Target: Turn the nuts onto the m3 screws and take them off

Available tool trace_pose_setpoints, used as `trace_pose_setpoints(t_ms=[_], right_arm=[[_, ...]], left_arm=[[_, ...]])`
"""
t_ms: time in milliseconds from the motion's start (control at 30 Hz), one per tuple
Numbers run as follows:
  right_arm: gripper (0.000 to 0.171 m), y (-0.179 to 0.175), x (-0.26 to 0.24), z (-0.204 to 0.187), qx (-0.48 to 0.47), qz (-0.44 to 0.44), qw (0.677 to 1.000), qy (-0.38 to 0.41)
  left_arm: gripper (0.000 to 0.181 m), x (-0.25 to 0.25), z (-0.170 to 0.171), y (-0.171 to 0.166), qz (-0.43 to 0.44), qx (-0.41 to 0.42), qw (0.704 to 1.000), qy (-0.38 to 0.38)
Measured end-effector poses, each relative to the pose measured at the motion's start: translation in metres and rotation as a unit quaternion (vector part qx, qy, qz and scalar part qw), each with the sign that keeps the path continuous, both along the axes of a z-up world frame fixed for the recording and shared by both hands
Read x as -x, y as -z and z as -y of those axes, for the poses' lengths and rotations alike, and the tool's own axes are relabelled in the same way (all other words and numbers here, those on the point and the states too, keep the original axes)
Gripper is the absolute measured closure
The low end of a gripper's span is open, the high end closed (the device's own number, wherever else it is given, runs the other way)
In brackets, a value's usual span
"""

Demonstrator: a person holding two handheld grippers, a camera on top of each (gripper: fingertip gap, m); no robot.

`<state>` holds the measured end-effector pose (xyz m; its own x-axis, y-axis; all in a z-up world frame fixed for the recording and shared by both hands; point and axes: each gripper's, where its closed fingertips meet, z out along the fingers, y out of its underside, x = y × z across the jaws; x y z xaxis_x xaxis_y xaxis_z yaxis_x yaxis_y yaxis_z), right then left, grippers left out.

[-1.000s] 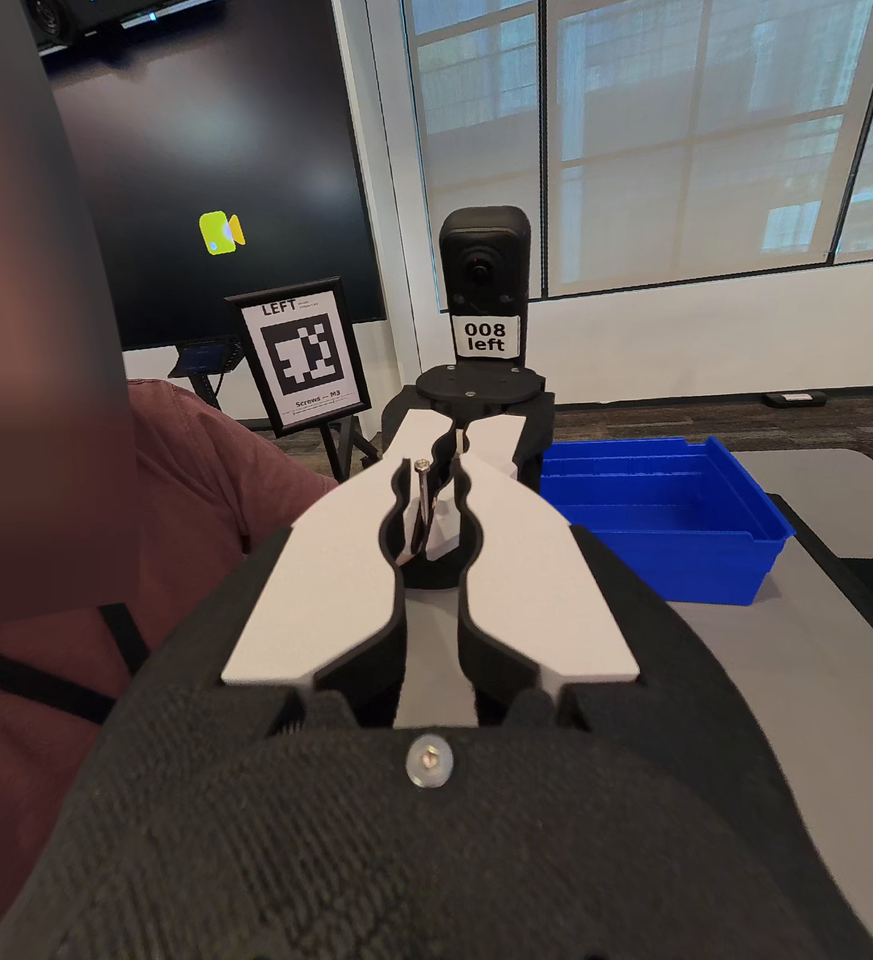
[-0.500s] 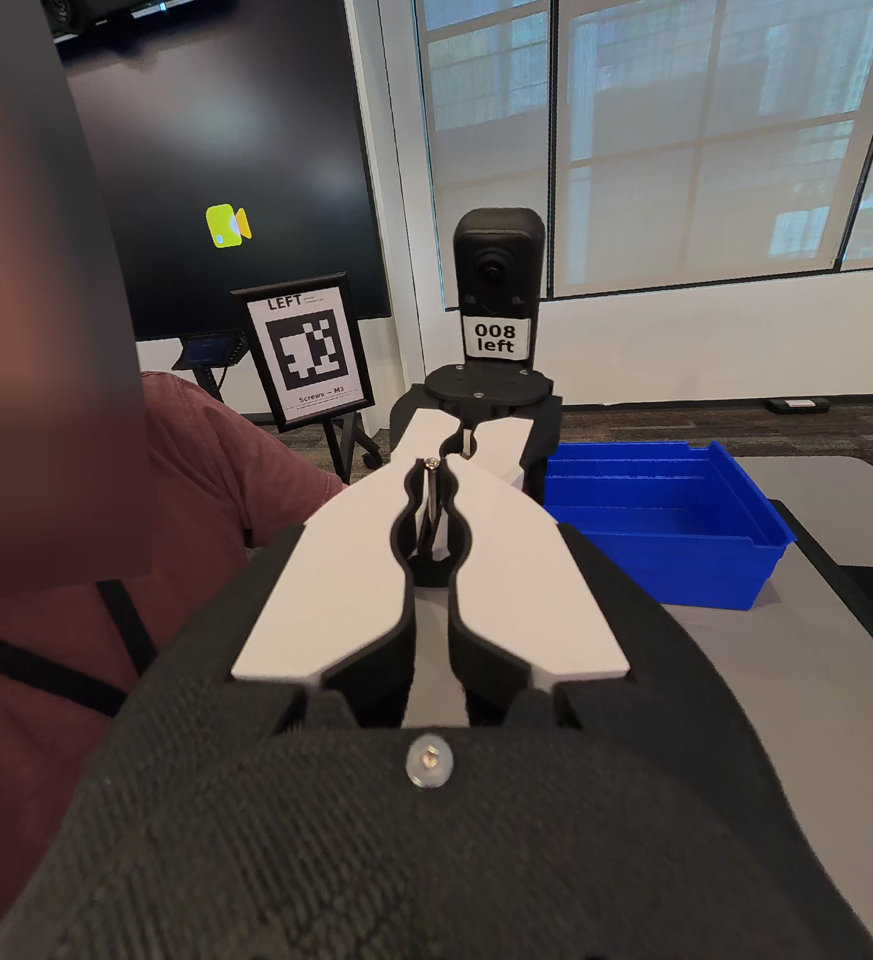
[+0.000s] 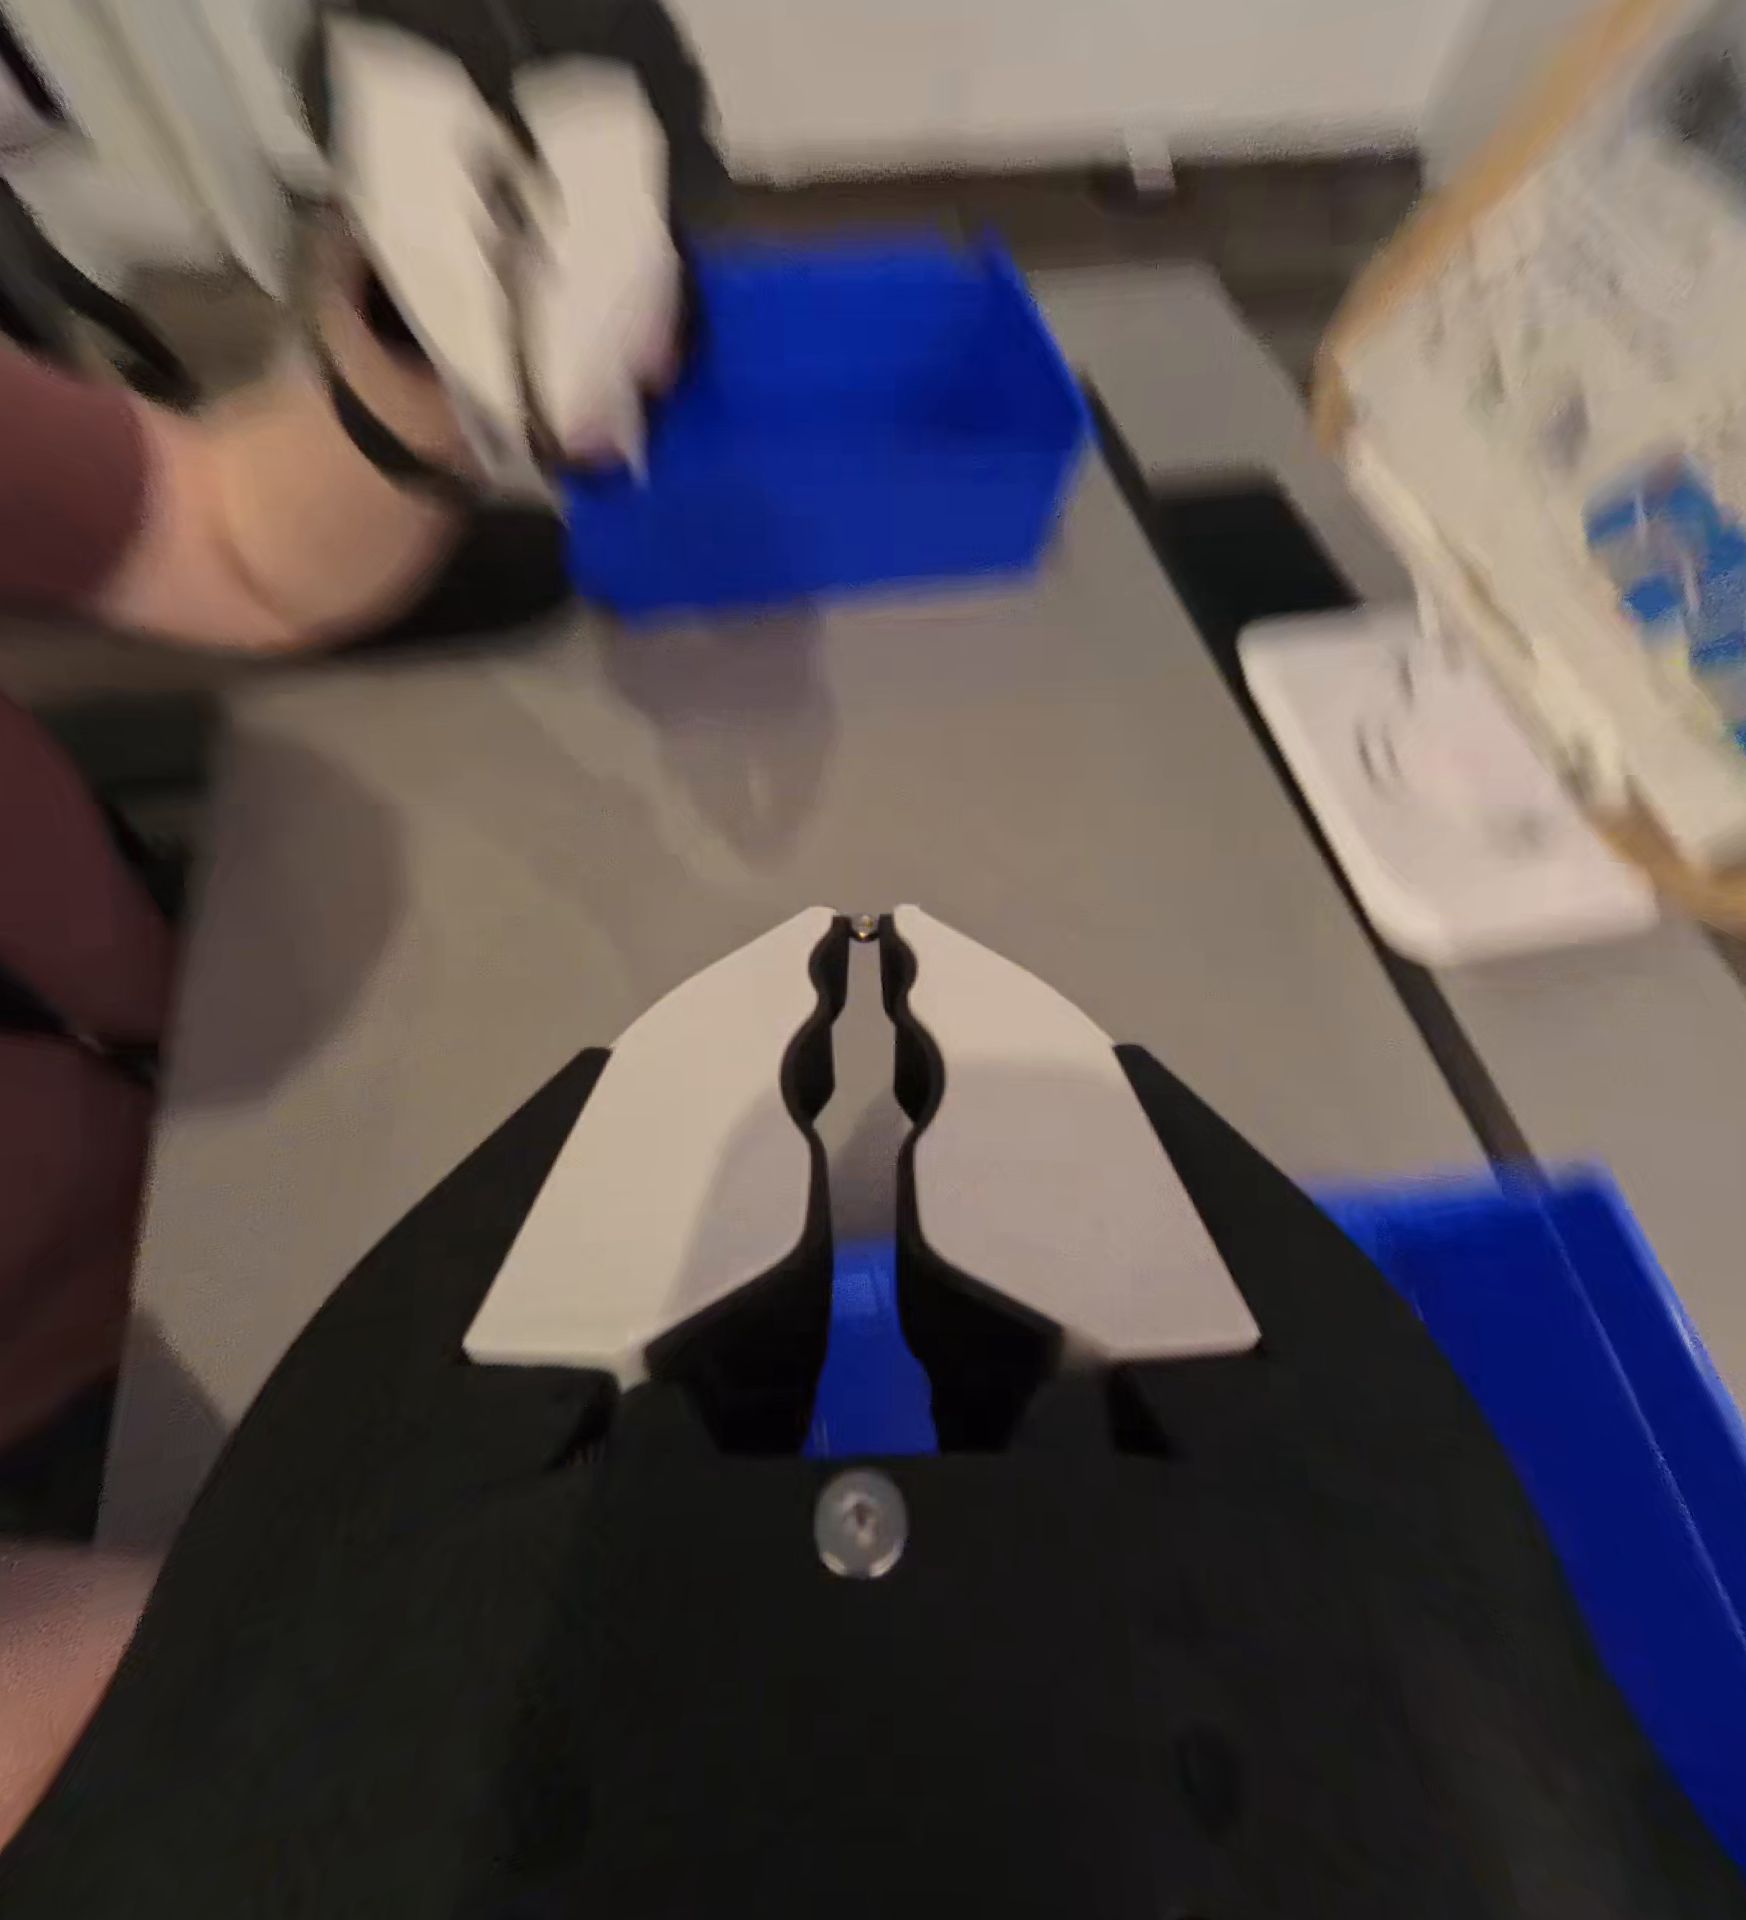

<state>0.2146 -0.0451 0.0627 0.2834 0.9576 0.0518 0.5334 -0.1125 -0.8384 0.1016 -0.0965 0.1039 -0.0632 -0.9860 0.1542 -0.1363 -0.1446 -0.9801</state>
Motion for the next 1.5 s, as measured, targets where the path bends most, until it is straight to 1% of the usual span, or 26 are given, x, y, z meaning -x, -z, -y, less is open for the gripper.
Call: trace_pose_setpoints(t_ms=[67,100,167,233,300,400,567,667,767,833,900,967,1000,1033,1100,1167,1200,1267,1333,1500], right_arm=[[0.165,0.043,-0.049,-0.007,0.032,0.111,0.992,0.053],[0.165,0.064,-0.067,-0.006,0.053,0.151,0.985,0.058],[0.164,0.097,-0.091,-0.004,0.104,0.194,0.974,0.054],[0.164,0.122,-0.103,-0.002,0.161,0.204,0.965,0.040],[0.164,0.138,-0.109,-0.003,0.199,0.195,0.960,0.030],[0.165,0.150,-0.113,-0.002,0.242,0.177,0.954,0.027],[0.163,0.154,-0.119,-0.004,0.270,0.165,0.948,0.044],[0.152,0.149,-0.118,-0.008,0.274,0.142,0.949,0.058],[0.149,0.144,-0.122,-0.010,0.258,0.140,0.954,0.068],[0.150,0.128,-0.117,-0.011,0.226,0.119,0.965,0.060],[0.150,0.098,-0.102,-0.009,0.159,0.078,0.984,0.029],[0.147,0.056,-0.075,-0.006,0.065,0.018,0.998,-0.015],[0.146,0.032,-0.060,-0.005,0.016,-0.016,0.999,-0.031],[0.146,0.008,-0.045,-0.005,-0.022,-0.052,0.998,-0.041],[0.146,-0.037,-0.013,-0.001,-0.060,-0.136,0.987,-0.059],[0.147,-0.073,0.017,0.007,-0.053,-0.231,0.968,-0.087],[0.147,-0.085,0.031,0.013,-0.036,-0.272,0.956,-0.107],[0.147,-0.096,0.055,0.019,0.000,-0.321,0.938,-0.132],[0.147,-0.096,0.074,0.018,0.026,-0.346,0.927,-0.140],[0.148,-0.073,0.109,0.014,0.060,-0.337,0.927,-0.155]], left_arm=[[0.179,0.001,-0.001,0.000,-0.001,-0.002,1.000,-0.002],[0.179,0.001,-0.001,0.001,-0.002,-0.001,1.000,-0.002],[0.180,0.000,-0.002,0.003,-0.005,0.002,1.000,0.000],[0.179,0.000,-0.003,0.004,-0.008,0.004,1.000,-0.001],[0.180,-0.001,-0.004,0.007,-0.012,0.005,1.000,0.000],[0.179,-0.003,-0.004,0.009,-0.015,0.006,1.000,0.000],[0.179,-0.005,-0.003,0.013,-0.022,0.007,1.000,0.004],[0.179,-0.005,-0.002,0.012,-0.022,0.008,1.000,0.006],[0.179,-0.004,-0.002,0.012,-0.022,0.008,1.000,0.005],[0.180,-0.004,-0.003,0.011,-0.020,0.009,1.000,0.004],[0.179,-0.005,-0.003,0.011,-0.018,0.009,1.000,0.004],[0.179,-0.006,-0.003,0.012,-0.017,0.008,1.000,0.001],[0.179,-0.007,-0.004,0.012,-0.016,0.008,1.000,0.000],[0.179,-0.008,-0.004,0.013,-0.016,0.009,1.000,0.000],[0.180,-0.009,-0.006,0.014,-0.013,0.013,1.000,-0.001],[0.179,-0.009,-0.008,0.013,-0.006,0.013,1.000,-0.006],[0.179,-0.009,-0.009,0.013,-0.005,0.013,1.000,-0.009],[0.179,-0.008,-0.010,0.012,-0.002,0.013,1.000,-0.012],[0.179,-0.007,-0.012,0.009,0.008,0.013,1.000,-0.016],[0.179,-0.005,-0.013,0.007,0.013,0.013,1.000,-0.021]])
